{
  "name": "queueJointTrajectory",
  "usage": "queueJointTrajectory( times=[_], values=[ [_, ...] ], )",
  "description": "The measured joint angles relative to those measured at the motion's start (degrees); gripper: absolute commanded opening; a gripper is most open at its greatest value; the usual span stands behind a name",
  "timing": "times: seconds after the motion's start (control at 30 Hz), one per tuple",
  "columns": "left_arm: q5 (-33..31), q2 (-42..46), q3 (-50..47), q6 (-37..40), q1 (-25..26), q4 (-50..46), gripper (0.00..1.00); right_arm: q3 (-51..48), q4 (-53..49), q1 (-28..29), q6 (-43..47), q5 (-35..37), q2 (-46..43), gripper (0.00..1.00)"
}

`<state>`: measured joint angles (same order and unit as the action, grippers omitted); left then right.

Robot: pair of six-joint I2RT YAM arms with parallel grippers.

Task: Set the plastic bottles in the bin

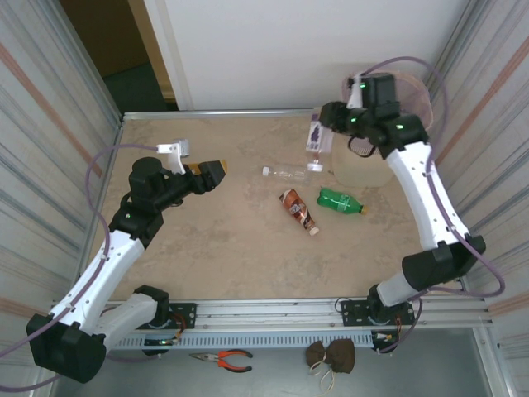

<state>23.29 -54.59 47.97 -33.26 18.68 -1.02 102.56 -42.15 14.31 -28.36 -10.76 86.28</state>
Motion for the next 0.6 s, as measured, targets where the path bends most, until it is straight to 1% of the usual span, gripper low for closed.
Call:
queueJointTrajectory(
  times=[0.13, 0.27, 0.43, 0.6],
  values=[
    [0.00, 0.02, 0.00, -0.02, 0.00, 0.00, 0.83, 0.04, 6.51, -7.17, -6.38, -1.81, -2.71, 0.33],
    [0.00, 0.15, 0.00, -0.02, 0.00, -0.02, 0.83, -0.70, 13.05, -12.72, -13.35, -0.31, -3.69, 0.33],
    [0.00, 0.74, -0.55, -0.02, -0.11, 0.17, 0.83, -5.35, 19.08, -18.18, -23.98, 5.97, -4.57, 0.34],
    [-0.02, 0.76, -0.66, -0.02, -0.37, 0.59, 0.83, -6.45, 18.56, -21.38, -34.93, 12.52, -3.32, 0.35]
  ],
)
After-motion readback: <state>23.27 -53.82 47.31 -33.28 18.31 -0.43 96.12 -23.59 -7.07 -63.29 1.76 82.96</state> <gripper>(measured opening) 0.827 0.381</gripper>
